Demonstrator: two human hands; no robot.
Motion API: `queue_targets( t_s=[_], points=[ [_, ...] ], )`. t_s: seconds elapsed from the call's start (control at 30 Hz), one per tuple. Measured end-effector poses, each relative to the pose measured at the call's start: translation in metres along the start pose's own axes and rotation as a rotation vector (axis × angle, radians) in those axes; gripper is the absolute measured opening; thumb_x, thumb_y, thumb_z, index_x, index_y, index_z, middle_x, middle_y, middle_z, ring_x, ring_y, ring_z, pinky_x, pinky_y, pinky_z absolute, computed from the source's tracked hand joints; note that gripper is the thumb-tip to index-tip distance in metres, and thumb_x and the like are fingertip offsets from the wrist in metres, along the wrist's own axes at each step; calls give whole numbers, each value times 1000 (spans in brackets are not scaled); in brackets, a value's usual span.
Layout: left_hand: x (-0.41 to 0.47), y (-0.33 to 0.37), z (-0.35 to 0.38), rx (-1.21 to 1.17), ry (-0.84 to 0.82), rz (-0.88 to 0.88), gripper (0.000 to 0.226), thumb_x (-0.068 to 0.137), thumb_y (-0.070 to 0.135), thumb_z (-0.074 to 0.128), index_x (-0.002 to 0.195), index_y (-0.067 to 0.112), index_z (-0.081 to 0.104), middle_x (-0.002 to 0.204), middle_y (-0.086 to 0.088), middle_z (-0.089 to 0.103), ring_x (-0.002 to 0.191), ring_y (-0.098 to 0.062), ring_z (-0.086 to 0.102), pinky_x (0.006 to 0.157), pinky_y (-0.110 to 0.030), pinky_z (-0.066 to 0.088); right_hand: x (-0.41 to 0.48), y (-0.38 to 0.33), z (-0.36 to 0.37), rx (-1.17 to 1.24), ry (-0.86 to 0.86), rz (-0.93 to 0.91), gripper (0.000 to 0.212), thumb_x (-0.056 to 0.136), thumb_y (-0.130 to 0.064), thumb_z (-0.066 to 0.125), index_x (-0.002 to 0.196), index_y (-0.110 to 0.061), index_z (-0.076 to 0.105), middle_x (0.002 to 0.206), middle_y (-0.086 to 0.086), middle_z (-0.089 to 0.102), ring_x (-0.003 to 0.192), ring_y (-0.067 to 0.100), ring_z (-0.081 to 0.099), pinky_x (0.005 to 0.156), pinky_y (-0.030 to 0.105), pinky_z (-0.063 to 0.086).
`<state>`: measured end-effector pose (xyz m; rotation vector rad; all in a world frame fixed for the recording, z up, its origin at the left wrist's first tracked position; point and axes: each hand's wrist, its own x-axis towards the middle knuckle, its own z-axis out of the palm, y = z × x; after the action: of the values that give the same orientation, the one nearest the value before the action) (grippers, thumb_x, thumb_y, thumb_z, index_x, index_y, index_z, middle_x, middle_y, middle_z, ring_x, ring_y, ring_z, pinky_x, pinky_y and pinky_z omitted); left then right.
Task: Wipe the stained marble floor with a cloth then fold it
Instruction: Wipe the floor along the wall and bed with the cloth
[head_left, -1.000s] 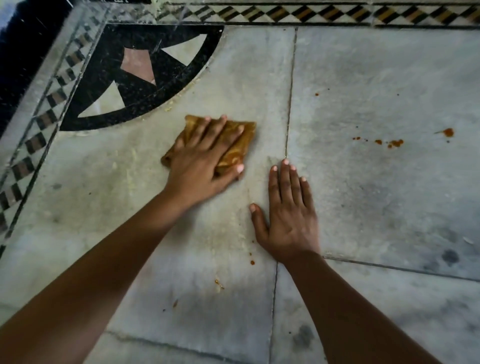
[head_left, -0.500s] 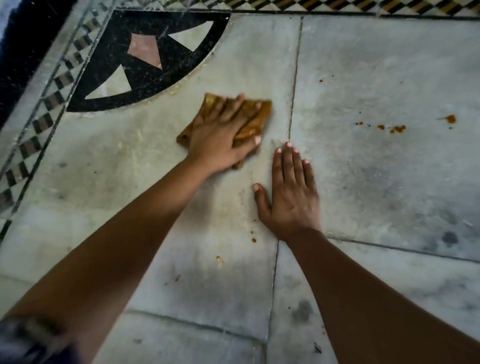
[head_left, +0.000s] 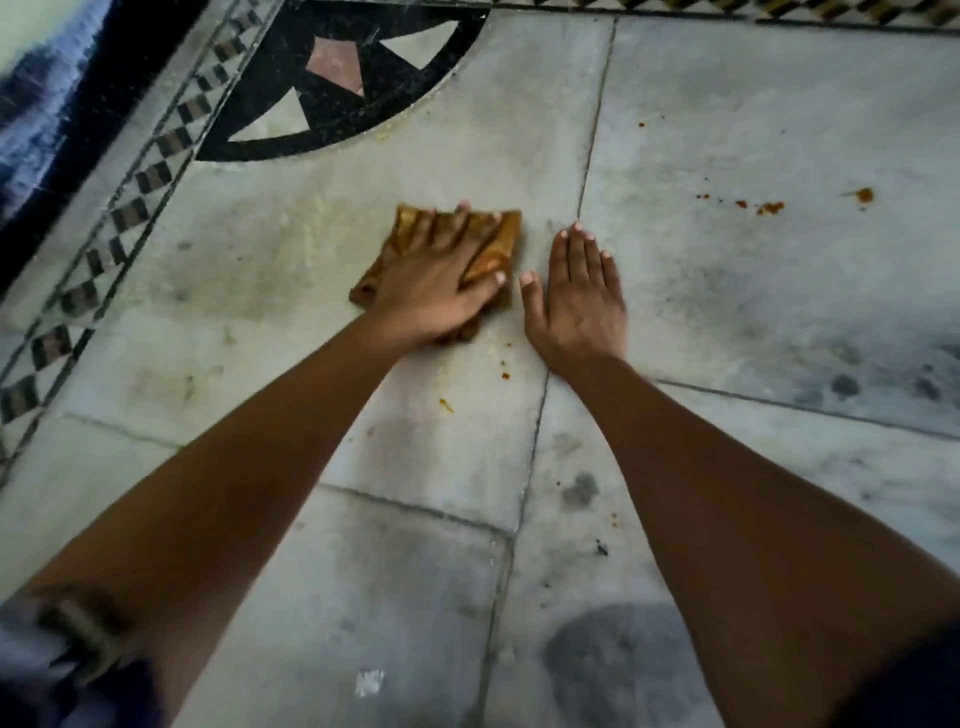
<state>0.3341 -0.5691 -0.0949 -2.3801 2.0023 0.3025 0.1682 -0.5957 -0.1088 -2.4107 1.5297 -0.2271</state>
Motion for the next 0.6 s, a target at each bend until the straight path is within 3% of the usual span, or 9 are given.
queue_targets(
  t_s=[0.07,0.13,0.23,0.3,0.37,0.43,0.6],
  points=[
    [-40,-22,3,36,19,147,71,83,72,20,146,44,5,159,8,5,146,-22,4,110,-54,12,-6,8,-4,-13,-25,-8,62,99,-42,21,149,-7,11,159,10,7,146,20,4,117,34,-2],
    [-67,-51,3,57,84,160,71,84,69,20,147,38,17,157,5,17,144,-25,14,109,-56,14,-17,22,-7,-68,-60,-30,62,99,-42,19,150,-11,7,159,7,3,146,18,1,117,34,-4],
    [-63,-75,2,-11,173,-166,62,91,58,30,145,29,29,155,2,25,141,-31,20,109,-58,14,-30,38,-7,-123,-70,-30,62,98,-43,18,150,-12,2,159,6,-1,146,17,-2,118,35,-5],
    [-39,-61,0,-85,172,-374,58,94,55,29,146,30,26,156,0,21,142,-34,15,110,-61,14,-31,38,-6,-123,-47,-28,63,98,-43,20,150,-12,3,159,6,0,146,18,-1,119,36,-3],
    [-16,-33,-5,-128,140,-451,59,94,55,27,148,30,21,158,-2,16,143,-37,11,110,-63,11,-30,36,-6,-112,-33,-29,63,98,-43,20,150,-11,6,159,7,2,146,18,0,119,36,-2],
    [-6,-2,-4,-118,84,-391,61,94,54,26,149,30,16,159,-2,10,143,-38,7,110,-63,7,-29,36,-6,-85,-26,-31,62,98,-43,21,150,-11,8,159,7,5,146,18,2,118,35,-2],
    [-73,41,16,25,118,19,62,92,59,28,148,36,15,158,1,14,144,-35,12,110,-59,13,-28,37,-7,-56,1,-33,61,98,-41,22,149,-10,12,159,8,9,146,19,6,118,35,0]
  ],
)
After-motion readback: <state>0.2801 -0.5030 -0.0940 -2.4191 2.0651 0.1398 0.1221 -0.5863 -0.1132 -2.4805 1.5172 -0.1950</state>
